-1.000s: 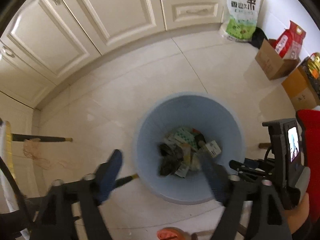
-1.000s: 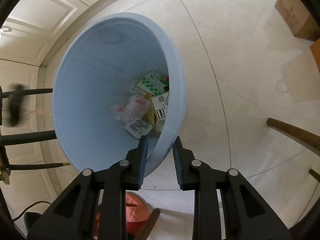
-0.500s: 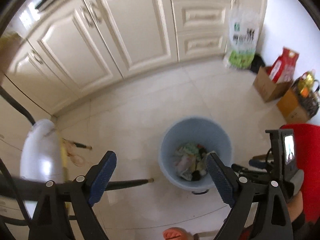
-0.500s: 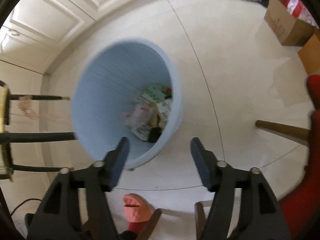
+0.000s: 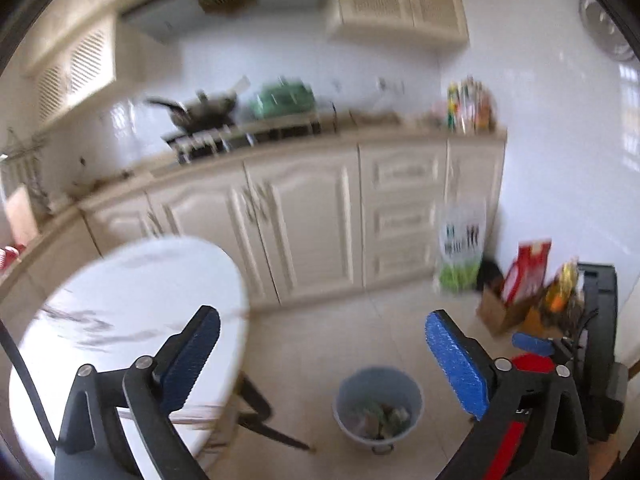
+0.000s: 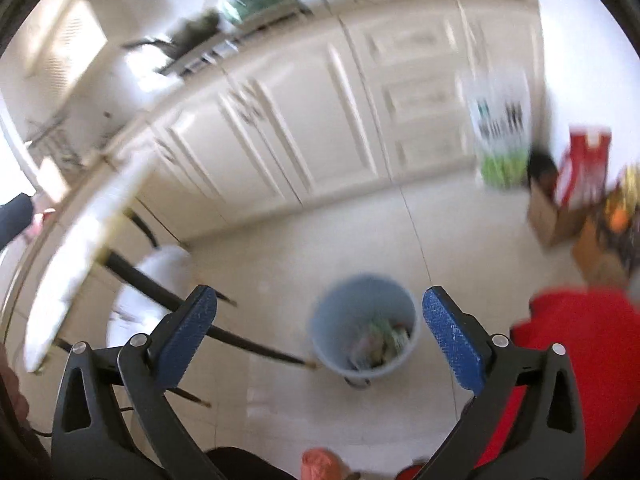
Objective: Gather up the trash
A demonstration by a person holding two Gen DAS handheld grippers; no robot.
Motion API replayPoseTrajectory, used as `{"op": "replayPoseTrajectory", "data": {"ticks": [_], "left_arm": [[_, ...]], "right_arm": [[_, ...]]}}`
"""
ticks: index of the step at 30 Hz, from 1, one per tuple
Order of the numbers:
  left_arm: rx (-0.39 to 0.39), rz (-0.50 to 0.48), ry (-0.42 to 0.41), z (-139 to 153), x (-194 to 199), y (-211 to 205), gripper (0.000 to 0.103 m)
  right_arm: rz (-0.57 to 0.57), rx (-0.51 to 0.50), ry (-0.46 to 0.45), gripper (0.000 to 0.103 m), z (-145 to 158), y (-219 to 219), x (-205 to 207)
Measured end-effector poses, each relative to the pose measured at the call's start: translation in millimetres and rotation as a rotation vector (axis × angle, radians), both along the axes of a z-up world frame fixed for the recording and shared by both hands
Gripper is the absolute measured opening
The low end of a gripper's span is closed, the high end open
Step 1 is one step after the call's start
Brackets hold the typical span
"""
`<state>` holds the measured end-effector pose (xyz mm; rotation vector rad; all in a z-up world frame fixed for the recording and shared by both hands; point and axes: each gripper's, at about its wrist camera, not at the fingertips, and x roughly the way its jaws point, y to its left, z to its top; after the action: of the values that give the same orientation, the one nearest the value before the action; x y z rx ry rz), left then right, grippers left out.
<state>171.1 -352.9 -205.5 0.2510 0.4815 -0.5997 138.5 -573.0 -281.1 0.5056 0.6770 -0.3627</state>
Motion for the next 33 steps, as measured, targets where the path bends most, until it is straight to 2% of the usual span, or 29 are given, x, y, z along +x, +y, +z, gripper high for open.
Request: {"op": "replayPoseTrajectory", "data": {"ticks": [2, 6, 11, 14, 17, 20, 23, 28, 33], "left_arm": [[-0.032, 0.038, -0.050, 15, -20, 32, 0.102], [-0.098, 0.112, -0.124, 52, -67, 123, 0.102], [-0.118, 0.263, -0.213, 74, -127, 215, 0.102], [-0.143, 0.368, -0.256, 84, -168, 264, 0.102], [-0.182, 0.426, -0.274, 89, -209, 285, 0.102], [-0.220, 0.487, -0.326, 90, -247, 295, 0.102], [-0.219, 0.539, -0.372, 79, -274, 293, 0.102], [-0.223, 0.585, -0.421, 49, -282, 260, 0.102], [-0.239, 0.553, -0.398, 30, -293, 258, 0.102]], "right_arm": [[0.032, -0.047, -0.052, 0.103, 35, 26, 4], [0.112, -0.143, -0.166, 0.103, 113, 94, 15], [0.221, -0.264, -0.266, 0.103, 182, 175, 31], [0.285, -0.312, -0.319, 0.103, 210, 221, 33], [0.351, -0.362, -0.366, 0.103, 237, 268, 39], [0.406, -0.423, -0.399, 0.103, 256, 309, 44], [0.439, -0.467, -0.411, 0.103, 264, 340, 44], [0.451, -0.498, -0.442, 0.103, 266, 362, 27], [0.439, -0.514, -0.443, 0.103, 262, 370, 14]]}}
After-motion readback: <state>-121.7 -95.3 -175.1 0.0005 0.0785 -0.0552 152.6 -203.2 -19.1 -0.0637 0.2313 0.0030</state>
